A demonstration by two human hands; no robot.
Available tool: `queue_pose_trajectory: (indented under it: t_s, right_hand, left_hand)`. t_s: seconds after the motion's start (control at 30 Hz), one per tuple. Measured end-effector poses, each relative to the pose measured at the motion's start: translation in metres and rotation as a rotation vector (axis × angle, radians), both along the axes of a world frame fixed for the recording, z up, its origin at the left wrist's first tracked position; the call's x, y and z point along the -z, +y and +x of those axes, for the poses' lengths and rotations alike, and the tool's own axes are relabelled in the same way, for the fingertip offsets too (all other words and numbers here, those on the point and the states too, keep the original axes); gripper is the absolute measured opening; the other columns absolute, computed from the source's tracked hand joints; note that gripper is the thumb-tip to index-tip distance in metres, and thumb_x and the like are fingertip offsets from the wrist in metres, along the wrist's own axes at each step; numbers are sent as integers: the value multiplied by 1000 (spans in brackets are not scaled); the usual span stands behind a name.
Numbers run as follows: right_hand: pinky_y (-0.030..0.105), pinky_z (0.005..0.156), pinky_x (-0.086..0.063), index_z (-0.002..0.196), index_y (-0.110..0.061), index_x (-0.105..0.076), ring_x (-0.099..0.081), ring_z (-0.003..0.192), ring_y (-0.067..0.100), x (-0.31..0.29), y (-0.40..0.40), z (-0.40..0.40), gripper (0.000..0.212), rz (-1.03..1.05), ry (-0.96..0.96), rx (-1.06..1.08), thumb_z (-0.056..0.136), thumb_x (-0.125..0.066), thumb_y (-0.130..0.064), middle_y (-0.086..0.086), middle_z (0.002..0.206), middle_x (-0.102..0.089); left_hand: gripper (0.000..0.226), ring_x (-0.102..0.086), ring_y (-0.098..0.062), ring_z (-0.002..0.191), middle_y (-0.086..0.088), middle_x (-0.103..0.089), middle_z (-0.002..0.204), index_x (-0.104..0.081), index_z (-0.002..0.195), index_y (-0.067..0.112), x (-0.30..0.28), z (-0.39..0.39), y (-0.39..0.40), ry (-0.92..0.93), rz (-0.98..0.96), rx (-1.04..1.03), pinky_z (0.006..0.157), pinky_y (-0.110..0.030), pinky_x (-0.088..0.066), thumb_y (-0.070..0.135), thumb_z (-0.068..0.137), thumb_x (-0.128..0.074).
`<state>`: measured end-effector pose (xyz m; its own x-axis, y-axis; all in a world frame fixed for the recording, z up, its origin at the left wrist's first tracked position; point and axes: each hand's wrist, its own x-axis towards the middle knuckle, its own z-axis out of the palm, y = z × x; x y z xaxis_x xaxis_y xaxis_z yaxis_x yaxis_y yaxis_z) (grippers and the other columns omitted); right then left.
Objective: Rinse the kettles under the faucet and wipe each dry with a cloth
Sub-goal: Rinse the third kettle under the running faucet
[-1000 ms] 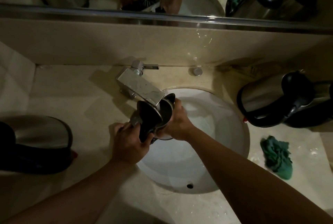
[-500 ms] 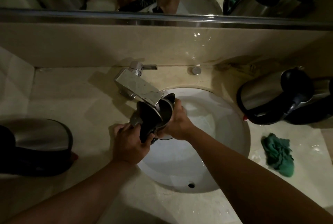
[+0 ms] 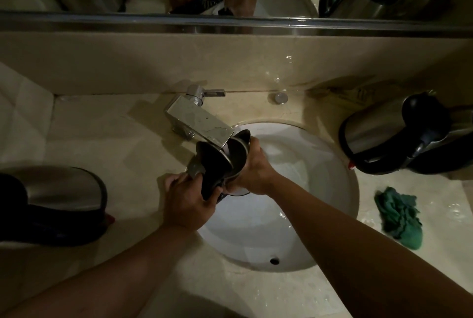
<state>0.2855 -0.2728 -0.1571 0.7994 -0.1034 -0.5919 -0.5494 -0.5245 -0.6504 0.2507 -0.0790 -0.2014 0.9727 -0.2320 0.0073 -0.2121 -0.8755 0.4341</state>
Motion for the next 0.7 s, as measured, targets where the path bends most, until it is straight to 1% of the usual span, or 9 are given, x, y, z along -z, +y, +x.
queue_pose_trajectory:
  t_s: [0.13,0.23,0.37,0.53,0.63,0.7]
  right_hand:
    - [53,112,-46,145,-33,-23,-42,139,31,2,-1,0,133,0,-17,-7,38,-102,-32,4,146,-41]
    - [52,113,-46,147,-32,-22,-41,139,30,3,-2,-1,132,5,-17,-5,43,-103,-27,4,147,-41]
    - [46,113,-45,148,-27,-24,-39,133,21,4,-5,-3,127,13,-25,-15,47,-102,-21,3,145,-41]
    - [55,110,-47,143,-38,-22,-41,138,31,5,-1,-1,133,12,5,24,37,-102,-27,3,144,-41]
    - [56,110,-47,143,-39,-22,-40,139,32,6,-1,-1,134,12,-5,15,35,-100,-32,3,146,-41]
    - [55,111,-47,144,-37,-22,-40,139,32,6,-1,-1,133,16,-2,12,37,-101,-30,4,147,-39]
  left_hand:
    - [31,-64,-25,78,0,-66,74,-66,87,21,-1,0,-1,-9,-5,-8,85,-39,-33,51,78,-68]
    - [32,-63,-24,80,0,-66,74,-66,88,22,2,1,0,18,3,-5,86,-41,-35,53,79,-66]
    - [30,-63,-25,78,-1,-65,72,-65,85,21,2,0,0,12,-3,-7,86,-41,-36,51,78,-70]
    - [34,-63,-24,78,0,-65,73,-66,86,21,3,0,0,8,0,-3,87,-39,-33,54,80,-64]
    - [37,-63,-27,78,-2,-64,71,-67,83,18,4,0,0,-6,-6,-6,87,-40,-34,55,80,-62]
    - [38,-62,-27,76,-2,-62,69,-66,80,18,3,0,0,-12,-6,-6,86,-39,-33,56,80,-61]
